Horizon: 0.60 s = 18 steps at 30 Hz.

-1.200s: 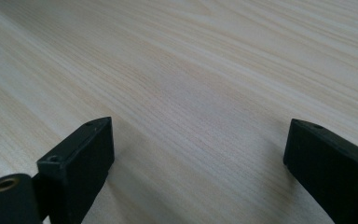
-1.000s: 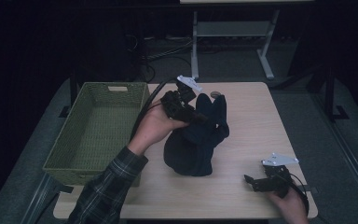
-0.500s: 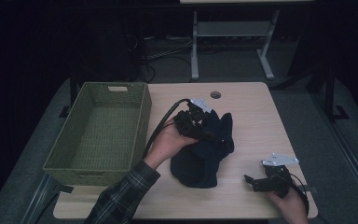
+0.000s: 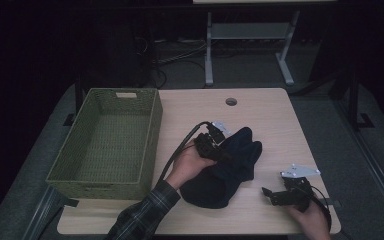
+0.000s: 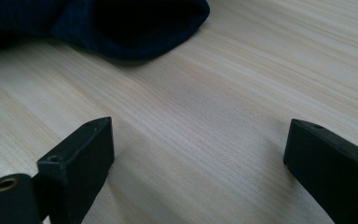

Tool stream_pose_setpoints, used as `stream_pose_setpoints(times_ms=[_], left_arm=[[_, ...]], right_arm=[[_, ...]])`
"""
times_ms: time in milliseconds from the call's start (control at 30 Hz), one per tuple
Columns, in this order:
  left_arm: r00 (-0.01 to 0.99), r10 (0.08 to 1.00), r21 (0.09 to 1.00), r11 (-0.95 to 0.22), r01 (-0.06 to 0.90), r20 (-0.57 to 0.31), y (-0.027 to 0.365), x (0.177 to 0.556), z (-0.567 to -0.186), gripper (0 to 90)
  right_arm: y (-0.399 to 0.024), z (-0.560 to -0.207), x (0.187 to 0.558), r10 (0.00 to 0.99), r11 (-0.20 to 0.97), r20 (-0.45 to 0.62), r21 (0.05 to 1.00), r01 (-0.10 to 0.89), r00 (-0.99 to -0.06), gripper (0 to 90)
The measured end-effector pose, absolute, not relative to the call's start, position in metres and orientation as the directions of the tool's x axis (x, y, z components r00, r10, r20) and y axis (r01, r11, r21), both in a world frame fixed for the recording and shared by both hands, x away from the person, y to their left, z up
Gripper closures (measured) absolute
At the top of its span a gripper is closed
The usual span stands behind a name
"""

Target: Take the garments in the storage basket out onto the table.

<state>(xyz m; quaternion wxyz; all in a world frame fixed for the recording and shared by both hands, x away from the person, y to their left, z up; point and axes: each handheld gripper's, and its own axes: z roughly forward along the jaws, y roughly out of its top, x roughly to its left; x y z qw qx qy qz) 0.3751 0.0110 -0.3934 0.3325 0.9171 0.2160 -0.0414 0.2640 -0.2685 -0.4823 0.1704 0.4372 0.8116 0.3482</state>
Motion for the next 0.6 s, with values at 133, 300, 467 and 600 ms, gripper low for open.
stream_pose_setpoints(times_ms=[133,300,467,600], left_arm=[[0.897,0.385,0.574,-0.694,0.436,-0.216,0.007,0.378,-0.410,79.1],[0.891,0.406,0.556,-0.700,0.447,-0.205,0.004,0.382,-0.427,78.6],[0.891,0.415,0.534,-0.719,0.444,-0.182,0.000,0.381,-0.441,78.4],[0.892,0.421,0.535,-0.722,0.439,-0.164,-0.002,0.379,-0.445,78.5]], right_arm=[[-0.268,-0.482,0.264,0.828,0.373,0.031,0.714,0.592,-0.559,8.2],[-0.268,-0.482,0.264,0.828,0.375,0.028,0.714,0.591,-0.560,8.2],[-0.268,-0.482,0.264,0.828,0.375,0.028,0.714,0.591,-0.560,8.2],[-0.268,-0.482,0.264,0.828,0.375,0.028,0.714,0.591,-0.560,8.2]])
